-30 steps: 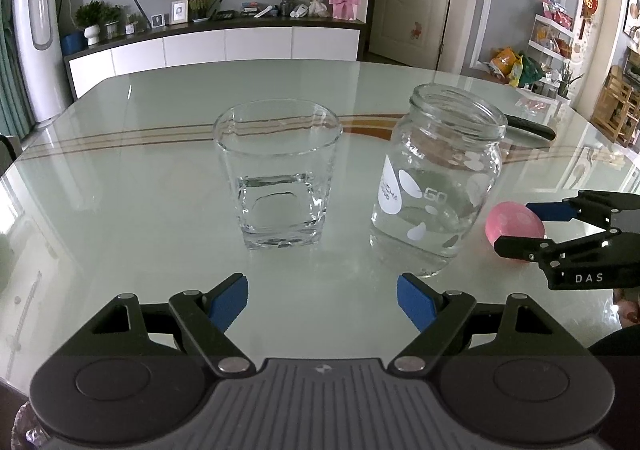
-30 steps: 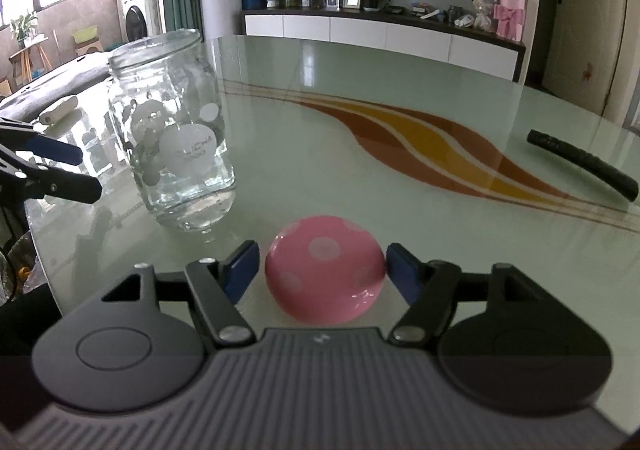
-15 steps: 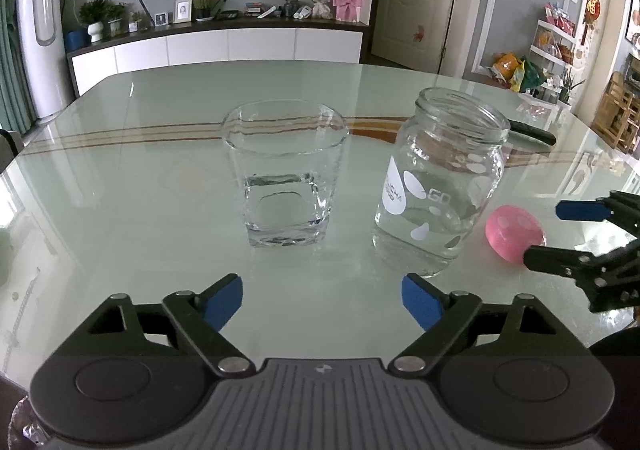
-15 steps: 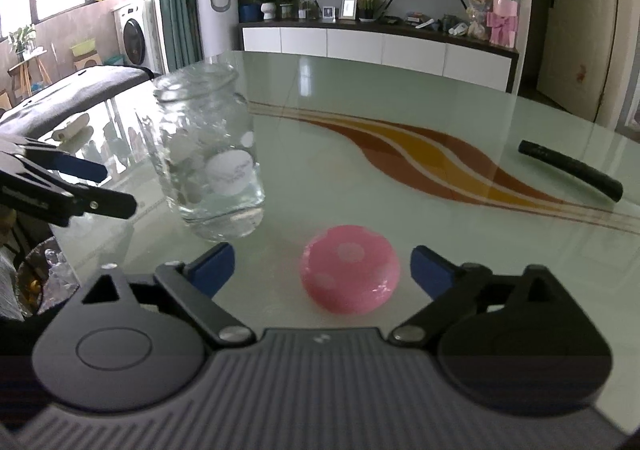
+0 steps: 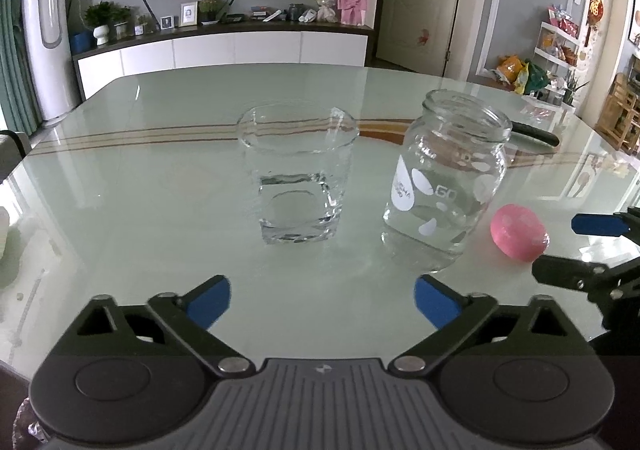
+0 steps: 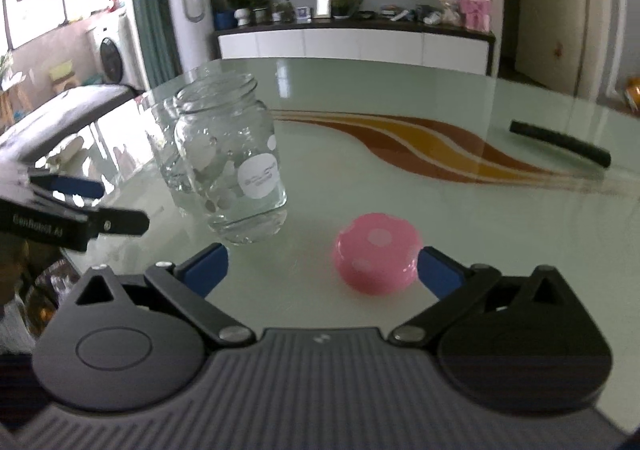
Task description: Unscrew bottle cap and pour
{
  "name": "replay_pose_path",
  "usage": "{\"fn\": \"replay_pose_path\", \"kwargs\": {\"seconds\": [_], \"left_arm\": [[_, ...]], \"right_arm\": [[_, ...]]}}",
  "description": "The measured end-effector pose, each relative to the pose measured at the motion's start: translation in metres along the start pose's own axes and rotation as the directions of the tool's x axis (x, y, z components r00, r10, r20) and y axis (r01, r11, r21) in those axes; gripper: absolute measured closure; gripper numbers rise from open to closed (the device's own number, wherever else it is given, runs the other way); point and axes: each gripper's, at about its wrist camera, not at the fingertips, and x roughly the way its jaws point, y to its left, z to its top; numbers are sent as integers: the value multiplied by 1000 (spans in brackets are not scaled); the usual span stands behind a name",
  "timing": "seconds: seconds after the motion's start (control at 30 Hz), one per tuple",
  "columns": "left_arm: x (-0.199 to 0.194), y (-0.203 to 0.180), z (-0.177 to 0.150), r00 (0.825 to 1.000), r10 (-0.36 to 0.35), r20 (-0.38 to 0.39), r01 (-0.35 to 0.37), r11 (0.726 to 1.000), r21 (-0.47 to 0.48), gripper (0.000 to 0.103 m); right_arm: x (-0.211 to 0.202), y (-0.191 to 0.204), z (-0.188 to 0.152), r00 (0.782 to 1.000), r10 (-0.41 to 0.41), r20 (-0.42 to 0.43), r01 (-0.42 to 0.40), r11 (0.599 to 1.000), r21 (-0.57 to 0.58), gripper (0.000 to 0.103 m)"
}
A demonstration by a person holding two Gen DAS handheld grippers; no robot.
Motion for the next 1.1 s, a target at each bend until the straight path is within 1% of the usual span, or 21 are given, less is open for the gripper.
{"fn": "replay_pose_path", "kwargs": {"seconds": [0.27, 0.37, 0.5, 0.73, 0.97, 1.1], "left_arm": [[-7, 3, -7, 999, 37, 10, -37, 999, -10, 0], [-9, 5, -9, 997, 73, 15, -73, 997, -22, 0], [-7, 8, -10, 994, 107, -11, -107, 993, -43, 0], [-17, 18, -11, 996, 88, 18, -86, 992, -88, 0], [-19, 18, -14, 996, 90, 18, -88, 993, -83, 0], [-20, 18, -15, 996, 91, 18, -89, 993, -81, 0]], "right_arm": [[-10, 7, -1, 998, -64, -4, 65, 997, 47, 0], [-16, 15, -1, 996, -92, 5, 91, 994, 61, 0], [-18, 23, -5, 991, -132, 7, 131, 989, 73, 0], [-15, 39, -10, 985, -169, 26, 168, 985, 26, 0], [-13, 37, -14, 982, -185, 47, 181, 980, 79, 0], [-14, 41, -15, 980, -192, 58, 188, 980, 65, 0]]}}
